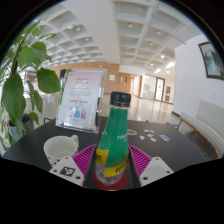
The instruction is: Pour water
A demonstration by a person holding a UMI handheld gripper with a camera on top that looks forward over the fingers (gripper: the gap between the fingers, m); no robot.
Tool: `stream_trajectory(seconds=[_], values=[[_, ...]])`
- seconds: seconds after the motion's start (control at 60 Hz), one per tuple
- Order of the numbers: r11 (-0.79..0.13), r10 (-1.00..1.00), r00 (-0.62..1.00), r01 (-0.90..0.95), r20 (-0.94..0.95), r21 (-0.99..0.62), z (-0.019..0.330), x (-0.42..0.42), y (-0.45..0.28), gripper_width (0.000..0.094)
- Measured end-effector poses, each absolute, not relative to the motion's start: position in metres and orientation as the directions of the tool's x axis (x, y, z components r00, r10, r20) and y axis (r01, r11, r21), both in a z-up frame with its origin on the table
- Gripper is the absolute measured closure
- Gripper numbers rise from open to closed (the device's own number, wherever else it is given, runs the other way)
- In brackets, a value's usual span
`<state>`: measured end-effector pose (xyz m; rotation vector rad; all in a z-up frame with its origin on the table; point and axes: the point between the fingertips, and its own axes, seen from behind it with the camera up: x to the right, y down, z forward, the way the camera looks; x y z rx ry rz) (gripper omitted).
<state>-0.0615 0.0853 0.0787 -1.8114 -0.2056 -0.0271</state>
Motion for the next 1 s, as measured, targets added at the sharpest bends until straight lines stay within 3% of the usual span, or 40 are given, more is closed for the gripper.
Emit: stream_trajectory(seconds=[0.017, 0.033, 0.083, 0.1, 0.35, 0.7, 1.0], values=[[-0.247, 0.122, 0.984, 0.159, 0.132, -0.956, 0.077, -0.060, 0.084, 0.0293], [-0.260, 0.120, 0.984, 0.162, 0.135, -0.952, 0.077, -0.056, 0.083, 0.0291], [-0.284, 0.117, 0.984, 0.161, 0.133, -0.945, 0.077, -0.060, 0.077, 0.0070], [-0.284, 0.116, 0.985, 0.159, 0.131, -0.945, 0.079, -0.061, 0.074, 0.0064], [-0.301, 0.071, 0.987, 0.156, 0.141, -0.941, 0.108, -0.056, 0.013, 0.0079], [-0.291, 0.057, 0.985, 0.174, 0.165, -0.941, 0.140, -0.078, -0.136, 0.0081], [-0.291, 0.048, 0.985, 0.172, 0.165, -0.941, 0.150, -0.086, -0.228, 0.0077]])
